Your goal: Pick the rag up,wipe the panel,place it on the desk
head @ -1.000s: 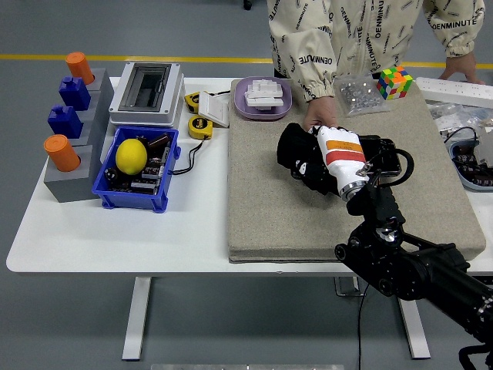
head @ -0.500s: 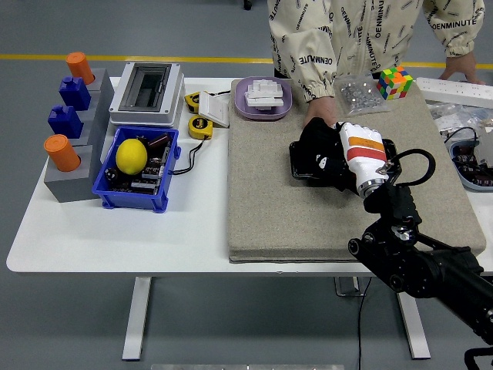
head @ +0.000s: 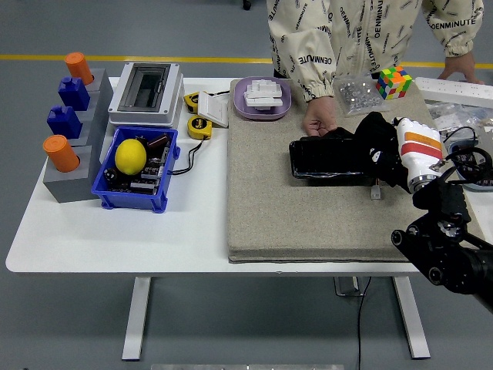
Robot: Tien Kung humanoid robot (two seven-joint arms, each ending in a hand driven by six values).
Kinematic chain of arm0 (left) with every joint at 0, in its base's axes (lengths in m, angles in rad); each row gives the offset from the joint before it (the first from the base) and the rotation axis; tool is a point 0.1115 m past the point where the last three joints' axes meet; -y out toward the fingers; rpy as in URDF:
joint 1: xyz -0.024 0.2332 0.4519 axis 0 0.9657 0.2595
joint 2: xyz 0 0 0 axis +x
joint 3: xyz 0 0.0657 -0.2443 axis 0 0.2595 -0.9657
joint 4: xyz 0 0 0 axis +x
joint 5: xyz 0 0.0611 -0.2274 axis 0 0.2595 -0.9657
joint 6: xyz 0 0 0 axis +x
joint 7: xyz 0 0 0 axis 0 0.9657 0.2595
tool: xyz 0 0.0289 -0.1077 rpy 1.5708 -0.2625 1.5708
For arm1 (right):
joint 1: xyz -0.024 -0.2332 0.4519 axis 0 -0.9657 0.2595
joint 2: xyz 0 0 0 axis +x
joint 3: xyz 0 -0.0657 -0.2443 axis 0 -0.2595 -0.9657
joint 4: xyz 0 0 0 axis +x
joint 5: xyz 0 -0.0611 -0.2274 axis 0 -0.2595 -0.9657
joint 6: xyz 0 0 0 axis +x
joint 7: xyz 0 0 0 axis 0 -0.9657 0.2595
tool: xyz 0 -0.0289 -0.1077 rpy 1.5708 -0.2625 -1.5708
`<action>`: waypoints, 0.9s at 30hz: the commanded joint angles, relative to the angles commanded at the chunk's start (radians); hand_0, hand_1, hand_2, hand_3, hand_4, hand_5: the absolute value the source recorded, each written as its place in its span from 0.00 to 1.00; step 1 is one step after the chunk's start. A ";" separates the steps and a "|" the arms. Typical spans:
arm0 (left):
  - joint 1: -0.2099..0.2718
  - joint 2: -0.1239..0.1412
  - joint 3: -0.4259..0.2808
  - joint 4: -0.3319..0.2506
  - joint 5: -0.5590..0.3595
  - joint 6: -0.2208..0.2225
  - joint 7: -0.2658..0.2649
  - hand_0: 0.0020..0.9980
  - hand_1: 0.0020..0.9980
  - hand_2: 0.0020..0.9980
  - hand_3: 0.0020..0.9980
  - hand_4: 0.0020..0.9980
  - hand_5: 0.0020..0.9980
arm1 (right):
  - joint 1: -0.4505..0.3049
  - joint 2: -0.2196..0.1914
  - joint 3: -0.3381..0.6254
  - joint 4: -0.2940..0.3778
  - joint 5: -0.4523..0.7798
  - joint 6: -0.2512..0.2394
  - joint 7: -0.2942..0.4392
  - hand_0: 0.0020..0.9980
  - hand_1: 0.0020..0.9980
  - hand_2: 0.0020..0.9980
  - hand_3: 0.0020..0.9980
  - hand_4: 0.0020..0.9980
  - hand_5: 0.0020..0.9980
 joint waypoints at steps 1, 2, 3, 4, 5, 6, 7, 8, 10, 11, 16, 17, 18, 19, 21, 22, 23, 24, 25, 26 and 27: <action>0.000 0.000 -0.001 0.000 0.001 0.000 0.000 0.61 0.64 0.66 0.56 0.63 0.44 | -0.003 -0.010 0.007 -0.001 -0.002 0.000 0.000 0.30 0.43 0.46 0.46 0.74 0.01; 0.000 0.000 -0.002 0.000 0.001 0.000 0.000 0.61 0.64 0.66 0.56 0.63 0.44 | -0.006 -0.017 0.012 -0.003 -0.003 0.000 -0.001 0.30 0.43 0.46 0.46 0.74 0.01; 0.001 0.000 -0.003 0.000 0.002 0.000 0.000 0.61 0.64 0.66 0.56 0.63 0.44 | -0.010 -0.027 0.022 -0.007 -0.005 0.000 -0.001 0.30 0.43 0.46 0.46 0.74 0.01; 0.001 0.000 -0.003 0.001 0.002 0.000 0.000 0.61 0.64 0.66 0.56 0.63 0.44 | -0.013 -0.034 0.029 -0.008 -0.006 0.000 -0.001 0.30 0.43 0.46 0.46 0.74 0.01; 0.001 -0.001 -0.004 0.001 0.001 0.000 0.000 0.61 0.64 0.66 0.56 0.63 0.44 | -0.015 -0.038 0.033 -0.008 -0.007 0.000 -0.001 0.30 0.43 0.46 0.46 0.74 0.01; 0.001 -0.001 -0.005 0.000 0.002 0.000 0.000 0.61 0.64 0.66 0.56 0.63 0.44 | -0.018 -0.044 0.040 -0.008 -0.009 0.000 -0.001 0.30 0.43 0.46 0.46 0.74 0.01; 0.001 -0.001 -0.005 0.000 0.002 0.000 0.000 0.61 0.64 0.66 0.56 0.63 0.44 | -0.021 -0.051 0.046 -0.008 -0.011 0.000 -0.001 0.30 0.43 0.46 0.46 0.74 0.02; 0.000 -0.001 -0.005 0.000 0.002 0.000 0.000 0.61 0.64 0.66 0.56 0.63 0.44 | -0.023 -0.055 0.050 -0.008 -0.012 0.000 -0.001 0.30 0.43 0.46 0.46 0.74 0.02; 0.000 -0.001 -0.005 -0.001 0.002 0.000 0.000 0.61 0.64 0.66 0.56 0.63 0.44 | -0.027 -0.063 0.056 -0.009 -0.013 0.000 -0.001 0.30 0.43 0.46 0.46 0.74 0.02; 0.000 -0.001 -0.005 -0.001 0.002 0.000 0.000 0.61 0.64 0.66 0.56 0.63 0.44 | -0.029 -0.067 0.059 -0.010 -0.014 0.000 -0.001 0.30 0.43 0.46 0.46 0.74 0.02; 0.001 -0.002 -0.005 -0.001 0.002 0.000 0.000 0.61 0.64 0.66 0.56 0.63 0.44 | -0.035 -0.073 0.063 -0.011 -0.016 0.000 -0.001 0.30 0.43 0.46 0.46 0.74 0.02; 0.001 -0.002 -0.005 -0.001 0.002 0.000 0.000 0.61 0.64 0.66 0.56 0.63 0.44 | -0.035 -0.073 0.063 -0.011 -0.016 0.000 -0.001 0.30 0.43 0.46 0.46 0.74 0.02; 0.001 -0.002 -0.005 0.000 0.001 0.000 0.000 0.61 0.64 0.66 0.56 0.63 0.44 | -0.036 -0.072 0.063 -0.010 -0.017 0.000 -0.001 0.30 0.43 0.46 0.46 0.74 0.02; 0.001 -0.002 -0.005 -0.001 0.001 0.000 0.000 0.61 0.64 0.65 0.56 0.63 0.44 | -0.035 -0.071 0.062 -0.009 -0.017 0.000 -0.001 0.30 0.43 0.46 0.46 0.74 0.02; 0.000 -0.002 -0.004 -0.001 0.001 0.000 0.000 0.61 0.64 0.65 0.56 0.63 0.44 | -0.035 -0.067 0.061 -0.009 -0.018 0.000 -0.001 0.30 0.43 0.46 0.46 0.74 0.02; 0.000 -0.002 -0.004 -0.001 0.001 0.000 0.000 0.61 0.64 0.65 0.56 0.63 0.44 | -0.035 -0.064 0.060 -0.008 -0.019 0.000 -0.001 0.30 0.43 0.46 0.46 0.74 0.02; 0.001 -0.002 -0.004 -0.001 0.001 0.000 0.000 0.61 0.64 0.65 0.56 0.63 0.44 | -0.035 -0.061 0.059 -0.008 -0.019 0.000 -0.001 0.30 0.43 0.46 0.46 0.74 0.02; 0.001 -0.002 -0.004 -0.001 0.001 0.000 0.000 0.61 0.64 0.65 0.56 0.63 0.44 | -0.035 -0.060 0.058 -0.008 -0.019 0.000 -0.001 0.30 0.43 0.46 0.46 0.74 0.02; 0.001 -0.002 -0.004 0.000 0.001 0.000 0.000 0.61 0.64 0.66 0.56 0.63 0.44 | -0.035 -0.057 0.056 -0.008 -0.019 0.000 -0.001 0.30 0.43 0.46 0.46 0.74 0.01; 0.001 -0.002 -0.004 0.000 0.000 0.000 0.000 0.61 0.64 0.66 0.56 0.63 0.44 | -0.035 -0.053 0.054 -0.008 -0.019 0.000 -0.001 0.30 0.43 0.46 0.46 0.74 0.01; 0.001 -0.002 -0.004 0.000 0.000 0.000 0.000 0.61 0.64 0.66 0.56 0.63 0.44 | -0.035 -0.050 0.052 -0.007 -0.019 0.000 -0.001 0.30 0.43 0.46 0.46 0.74 0.01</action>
